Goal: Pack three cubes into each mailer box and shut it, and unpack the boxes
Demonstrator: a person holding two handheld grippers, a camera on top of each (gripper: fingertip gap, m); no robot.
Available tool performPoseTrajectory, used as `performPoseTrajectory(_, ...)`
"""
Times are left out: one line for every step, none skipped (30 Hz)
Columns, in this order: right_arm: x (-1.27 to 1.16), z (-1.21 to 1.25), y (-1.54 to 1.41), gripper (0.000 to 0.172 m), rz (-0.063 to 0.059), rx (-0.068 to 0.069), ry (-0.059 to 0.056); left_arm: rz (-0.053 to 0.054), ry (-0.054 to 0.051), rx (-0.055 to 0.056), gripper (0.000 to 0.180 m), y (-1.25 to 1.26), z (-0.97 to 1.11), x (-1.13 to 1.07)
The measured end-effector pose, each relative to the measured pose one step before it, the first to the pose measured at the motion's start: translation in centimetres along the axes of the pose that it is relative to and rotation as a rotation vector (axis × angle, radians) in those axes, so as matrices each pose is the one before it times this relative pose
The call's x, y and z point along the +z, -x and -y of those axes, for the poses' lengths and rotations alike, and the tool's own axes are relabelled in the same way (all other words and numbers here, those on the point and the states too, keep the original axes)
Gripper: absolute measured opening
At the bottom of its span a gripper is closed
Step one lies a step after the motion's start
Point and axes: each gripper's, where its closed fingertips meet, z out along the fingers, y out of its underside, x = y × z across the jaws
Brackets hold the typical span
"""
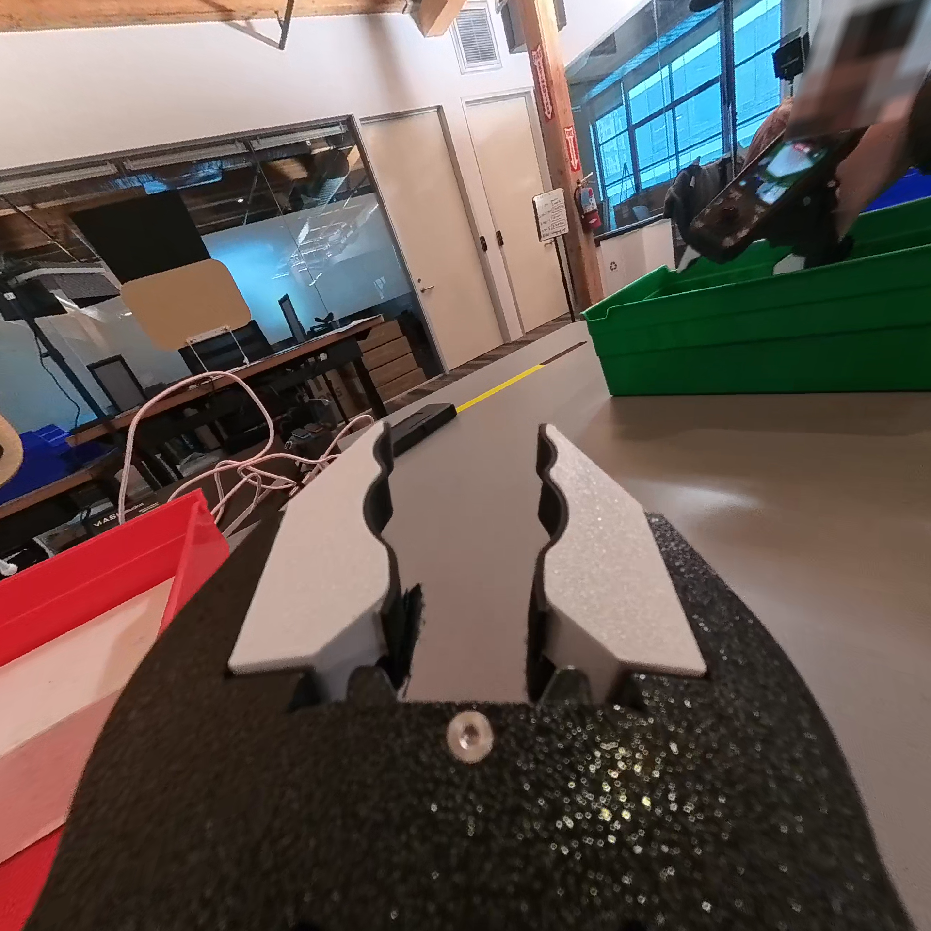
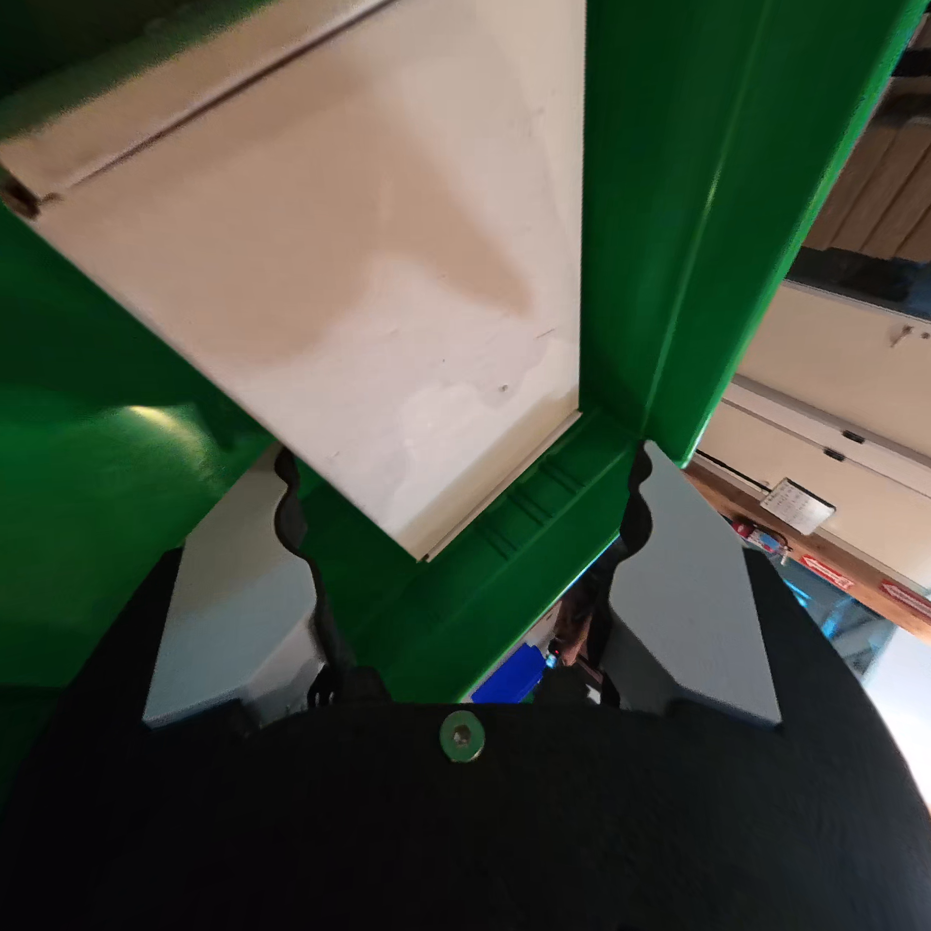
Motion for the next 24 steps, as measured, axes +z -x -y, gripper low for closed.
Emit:
performPoseTrajectory(0.235, -0.015, -0.223, 0.129, -0.0088, 0.0208, 0.0046, 0.0047, -0.0014, 0.0016, 0.058, 0.054, 0.04, -0.011)
performPoseTrajectory(0.201, -0.029, -0.174, 0.129, -0.0052, 0.0309, 0.006, 0.0071, -0.0035, 0.0017, 0.059, 0.088, 0.074, -0.027)
performPoseTrajectory(0.142, 0.032, -0.265, 0.13, -0.013, 0.0362, 0.0006, 0.0047, -0.0028, 0.0012, 0.059, 0.078, 0.045, -0.034)
performPoseTrajectory(0.063, 0.086, -0.258, 0.129, -0.0147, 0.0366, -0.0042, 0.0028, -0.001, -0.0012, 0.06, 0.065, 0.017, -0.023)
performPoseTrajectory(0.03, -0.08, -0.11, 0.13, -0.0098, 0.0259, 0.0039, 0.0017, 0.0005, -0.0038, 0.06, 0.061, -0.006, -0.011)
performPoseTrajectory(-0.002, -0.066, -0.096, 0.129, -0.0137, 0.0237, 0.0011, -0.0003, 0.0006, -0.0051, 0.06, 0.029, -0.012, 0.007)
performPoseTrajectory(-0.051, -0.072, -0.056, 0.128, -0.0131, 0.0215, -0.0004, -0.0018, 0.0001, -0.0049, 0.06, -0.003, 0.0, 0.004)
performPoseTrajectory(-0.101, -0.095, 0.063, 0.125, -0.0068, 0.0165, -0.0009, -0.0014, -0.0003, -0.0032, 0.06, 0.001, 0.001, 0.0)
performPoseTrajectory(-0.203, -0.101, -0.01, 0.124, -0.0102, 0.0155, -0.0007, -0.0008, 0.0, -0.0011, 0.06, -0.007, 0.007, -0.002)
performPoseTrajectory(-0.36, -0.036, -0.181, 0.123, -0.0153, 0.019, -0.0044, -0.0007, -0.0002, 0.0003, 0.06, -0.016, 0.005, 0.005)
performPoseTrajectory(-0.576, 0.094, -0.342, 0.123, -0.0172, 0.0248, -0.0112, -0.0002, -0.0009, 0.001, 0.06, -0.014, 0.029, 0.005)
performPoseTrajectory(-0.793, 0.242, -0.537, 0.124, -0.0221, 0.0311, -0.0175, -0.0008, -0.0009, 0.001, 0.06, -0.034, 0.022, 0.007)
performPoseTrajectory(-1.005, 0.37, -0.762, 0.123, -0.0311, 0.0331, -0.0221, -0.0013, -0.0001, 0.0009, 0.06, -0.042, 0.0, 0.009)
performPoseTrajectory(-1.262, 0.695, -0.967, 0.123, -0.0413, 0.0354, -0.036, -0.0013, 0.0012, 0.0012, 0.06, -0.044, -0.021, 0.022)
performPoseTrajectory(-1.516, 1.125, -1.132, 0.119, -0.0482, 0.0467, -0.0544, -0.0012, 0.0028, 0.0015, 0.061, -0.05, -0.045, 0.045)
performPoseTrajectory(-1.732, 1.675, -1.18, 0.112, -0.0479, 0.0648, -0.0771, -0.0017, 0.0039, 0.0017, 0.061, -0.055, -0.072, 0.046)
performPoseTrajectory(-1.788, 2.139, -0.847, 0.108, -0.0277, 0.0725, -0.0895, -0.0011, 0.0045, 0.0023, 0.061, -0.046, -0.1, 0.048)
performPoseTrajectory(-1.73, 2.505, -0.288, 0.107, -0.0029, 0.0722, -0.0976, 0.0, 0.0049, 0.0031, 0.061, -0.028, -0.103, 0.037)
performPoseTrajectory(-1.552, 2.817, 0.28, 0.107, 0.0151, 0.0731, -0.1078, 0.0003, 0.0045, 0.0033, 0.061, -0.022, -0.096, 0.04)
performPoseTrajectory(-1.264, 2.993, 0.925, 0.105, 0.033, 0.0716, -0.115, -0.0001, 0.0041, 0.0025, 0.061, -0.031, -0.082, 0.044)
performPoseTrajectory(-0.855, 2.859, 1.626, 0.103, 0.0538, 0.0628, -0.1096, -0.0008, 0.0041, 0.0018, 0.061, -0.034, -0.094, 0.027)
performPoseTrajectory(-0.381, 2.444, 2.12, 0.102, 0.0642, 0.0481, -0.0942, -0.0005, 0.0036, 0.0022, 0.061, -0.035, -0.084, 0.034)
performPoseTrajectory(0.122, 1.851, 2.153, 0.1, 0.0526, 0.0378, -0.0746, 0.0001, 0.0027, 0.0032, 0.061, -0.019, -0.048, 0.024)
performPoseTrajectory(0.527, 1.273, 2.085, 0.099, 0.0407, 0.0285, -0.0618, 0.0014, 0.0013, 0.0036, 0.061, 0.008, -0.029, 0.021)
